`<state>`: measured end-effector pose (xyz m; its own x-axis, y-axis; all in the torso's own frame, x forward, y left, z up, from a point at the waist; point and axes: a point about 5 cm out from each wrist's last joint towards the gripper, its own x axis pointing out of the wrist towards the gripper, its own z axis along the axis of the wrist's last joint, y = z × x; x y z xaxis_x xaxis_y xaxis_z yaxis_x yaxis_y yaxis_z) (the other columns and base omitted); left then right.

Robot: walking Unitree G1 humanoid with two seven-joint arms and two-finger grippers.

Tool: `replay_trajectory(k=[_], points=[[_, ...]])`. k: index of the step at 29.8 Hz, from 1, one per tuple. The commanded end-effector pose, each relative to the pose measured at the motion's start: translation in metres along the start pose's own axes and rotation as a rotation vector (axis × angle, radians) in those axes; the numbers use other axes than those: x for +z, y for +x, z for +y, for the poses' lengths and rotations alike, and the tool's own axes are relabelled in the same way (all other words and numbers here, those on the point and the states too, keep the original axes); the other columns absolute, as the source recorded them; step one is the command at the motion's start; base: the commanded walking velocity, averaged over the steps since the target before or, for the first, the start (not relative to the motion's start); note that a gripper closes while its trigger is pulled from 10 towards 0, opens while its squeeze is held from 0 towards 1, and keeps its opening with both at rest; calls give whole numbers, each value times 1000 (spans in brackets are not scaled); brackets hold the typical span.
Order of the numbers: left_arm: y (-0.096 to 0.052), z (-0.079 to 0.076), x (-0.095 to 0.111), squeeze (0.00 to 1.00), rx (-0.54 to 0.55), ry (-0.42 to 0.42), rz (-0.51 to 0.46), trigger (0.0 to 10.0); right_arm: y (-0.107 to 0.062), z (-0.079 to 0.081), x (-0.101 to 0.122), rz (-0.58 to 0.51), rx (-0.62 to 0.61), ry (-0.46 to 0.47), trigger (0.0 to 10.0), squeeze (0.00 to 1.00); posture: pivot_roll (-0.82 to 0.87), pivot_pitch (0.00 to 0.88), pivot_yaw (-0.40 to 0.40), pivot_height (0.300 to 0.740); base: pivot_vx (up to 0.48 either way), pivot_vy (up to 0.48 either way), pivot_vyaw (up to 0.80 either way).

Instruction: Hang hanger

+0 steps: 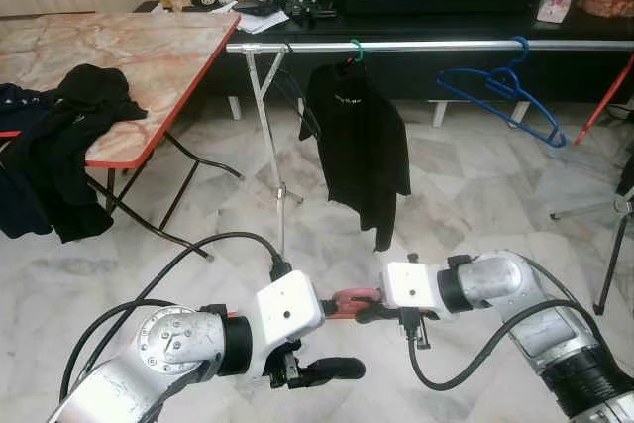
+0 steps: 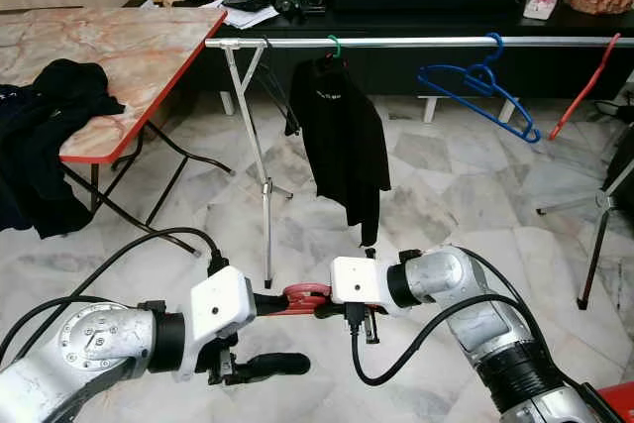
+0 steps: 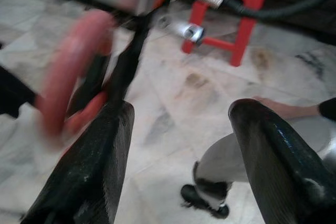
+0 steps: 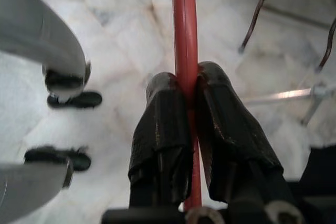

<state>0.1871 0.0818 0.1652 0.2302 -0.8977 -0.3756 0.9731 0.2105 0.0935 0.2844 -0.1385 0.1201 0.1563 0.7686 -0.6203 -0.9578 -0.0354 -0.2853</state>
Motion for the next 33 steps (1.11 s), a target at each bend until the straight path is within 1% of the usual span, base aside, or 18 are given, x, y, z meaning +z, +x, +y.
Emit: replay_trajectory(k=[1,5,6,7,9,12,14,16,17,19,20,21,23,24,26,30,33], points=[[0,-3,4,0,-13,21,-3,10000,0,-1,10,-26,7,-35,10000,0,-16,37,52,740,0,0,0],[-2,6,5,0,77,18,-13,10000,-1,0,9,-21,0,-32,10000,0,-16,38,52,740,0,0,0],[-2,6,5,0,77,18,-13,10000,-1,0,9,-21,0,-32,10000,0,-16,38,52,740,0,0,0],[-5,10,6,0,102,24,-8,10000,-1,0,8,-17,0,-26,10000,0,-12,39,51,740,0,0,0],[-7,13,5,0,115,26,-1,10000,-1,1,8,-15,0,-24,10000,0,-12,39,51,740,0,0,0],[-17,12,3,0,92,13,27,10000,-1,0,6,-6,-4,-16,10000,0,-14,39,51,740,0,0,0],[-27,10,-2,0,64,11,80,10000,0,-1,1,18,-18,-9,10000,0,-11,38,50,740,0,0,0],[-33,8,-7,0,50,5,121,10000,0,-2,-4,38,-30,-6,10000,0,-11,38,50,740,0,0,0],[-37,8,-9,0,51,-2,142,10000,0,-2,-5,40,-36,0,10000,0,-9,37,51,740,0,0,0],[-40,10,-11,0,70,-6,149,10000,0,-2,-5,37,-38,2,10000,0,-8,37,51,740,0,0,0],[-42,16,-14,0,117,-4,159,10000,0,-3,-3,33,-38,2,10000,0,-8,37,51,740,0,0,0],[-42,16,-14,0,117,-4,159,10000,0,-3,-3,33,-38,2,10000,0,-8,37,51,740,0,0,0],[-44,24,-14,0,180,6,148,10000,-1,-3,-1,21,-35,0,10000,0,-11,38,49,740,0,0,0],[-44,24,-14,0,180,6,148,10000,-1,-3,-1,21,-35,0,10000,0,-11,38,49,740,0,0,0],[-43,30,-11,0,219,17,122,10000,-2,-2,6,-9,-21,-13,10000,0,-11,38,49,740,0,0,0],[-36,30,-11,0,204,14,103,10000,-1,-2,12,-24,-9,-28,10000,0,-14,39,48,740,0,0,0],[-35,30,-11,0,202,9,95,10000,-1,-2,12,-25,-10,-29,10000,0,-14,39,48,740,0,0,0]])
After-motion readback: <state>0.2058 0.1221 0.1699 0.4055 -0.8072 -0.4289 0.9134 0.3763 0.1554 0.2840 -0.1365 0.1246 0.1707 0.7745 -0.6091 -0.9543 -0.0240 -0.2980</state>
